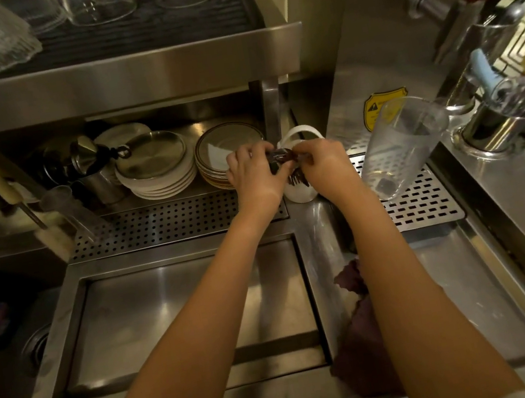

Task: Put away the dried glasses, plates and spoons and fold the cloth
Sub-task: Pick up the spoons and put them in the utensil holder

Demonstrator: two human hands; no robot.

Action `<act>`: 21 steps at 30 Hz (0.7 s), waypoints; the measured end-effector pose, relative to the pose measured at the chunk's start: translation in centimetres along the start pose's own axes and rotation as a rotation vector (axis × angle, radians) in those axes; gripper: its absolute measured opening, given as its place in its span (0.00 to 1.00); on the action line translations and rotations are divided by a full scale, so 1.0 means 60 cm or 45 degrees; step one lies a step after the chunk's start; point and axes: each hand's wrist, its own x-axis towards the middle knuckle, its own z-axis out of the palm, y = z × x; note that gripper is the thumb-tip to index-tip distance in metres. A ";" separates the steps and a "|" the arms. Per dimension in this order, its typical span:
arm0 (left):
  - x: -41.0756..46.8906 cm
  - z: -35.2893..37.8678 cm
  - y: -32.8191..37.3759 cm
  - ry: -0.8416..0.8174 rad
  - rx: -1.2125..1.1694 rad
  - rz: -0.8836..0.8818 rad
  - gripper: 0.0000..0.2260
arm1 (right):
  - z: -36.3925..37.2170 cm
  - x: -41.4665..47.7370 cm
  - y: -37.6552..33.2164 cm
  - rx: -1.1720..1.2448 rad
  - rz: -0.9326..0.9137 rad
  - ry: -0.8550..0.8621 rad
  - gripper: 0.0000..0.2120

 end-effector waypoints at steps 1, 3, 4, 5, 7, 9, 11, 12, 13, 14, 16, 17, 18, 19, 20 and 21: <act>-0.006 -0.003 -0.001 0.054 -0.021 0.019 0.18 | -0.001 -0.008 0.000 0.024 -0.042 0.052 0.17; -0.023 -0.007 0.000 0.171 -0.091 0.032 0.16 | -0.004 -0.027 0.002 0.058 -0.105 0.142 0.17; -0.032 -0.008 0.000 0.216 -0.125 0.025 0.15 | -0.004 -0.036 0.004 0.062 -0.114 0.167 0.17; -0.042 -0.008 -0.001 0.246 -0.149 0.008 0.13 | -0.003 -0.045 0.007 0.066 -0.109 0.174 0.17; -0.061 -0.007 -0.005 0.252 -0.186 -0.052 0.11 | 0.002 -0.065 0.013 0.087 -0.082 0.181 0.17; -0.081 -0.003 -0.011 0.199 -0.200 -0.115 0.10 | 0.008 -0.087 0.020 0.104 -0.049 0.223 0.17; -0.100 0.002 -0.018 0.113 -0.168 -0.153 0.08 | 0.012 -0.106 0.029 0.132 -0.008 0.281 0.18; -0.110 0.005 -0.022 0.056 -0.158 -0.160 0.08 | 0.015 -0.117 0.034 0.135 0.009 0.288 0.18; -0.118 0.008 -0.024 -0.003 -0.159 -0.161 0.07 | 0.018 -0.124 0.040 0.128 0.020 0.271 0.18; -0.129 0.011 -0.027 -0.067 -0.167 -0.151 0.07 | 0.022 -0.135 0.046 0.121 0.035 0.244 0.17; -0.150 0.019 -0.030 -0.178 -0.187 -0.134 0.06 | 0.030 -0.157 0.057 0.113 0.083 0.195 0.16; -0.161 0.023 -0.033 -0.225 -0.194 -0.138 0.06 | 0.034 -0.170 0.062 0.109 0.113 0.175 0.16; -0.175 0.027 -0.035 -0.264 -0.199 -0.142 0.06 | 0.039 -0.186 0.066 0.103 0.141 0.156 0.16; -0.186 0.032 -0.038 -0.288 -0.200 -0.143 0.06 | 0.042 -0.199 0.070 0.099 0.162 0.135 0.16; -0.201 0.036 -0.043 -0.312 -0.203 -0.140 0.05 | 0.045 -0.216 0.075 0.095 0.187 0.111 0.16; -0.212 0.040 -0.047 -0.334 -0.208 -0.137 0.05 | 0.047 -0.228 0.080 0.093 0.211 0.088 0.15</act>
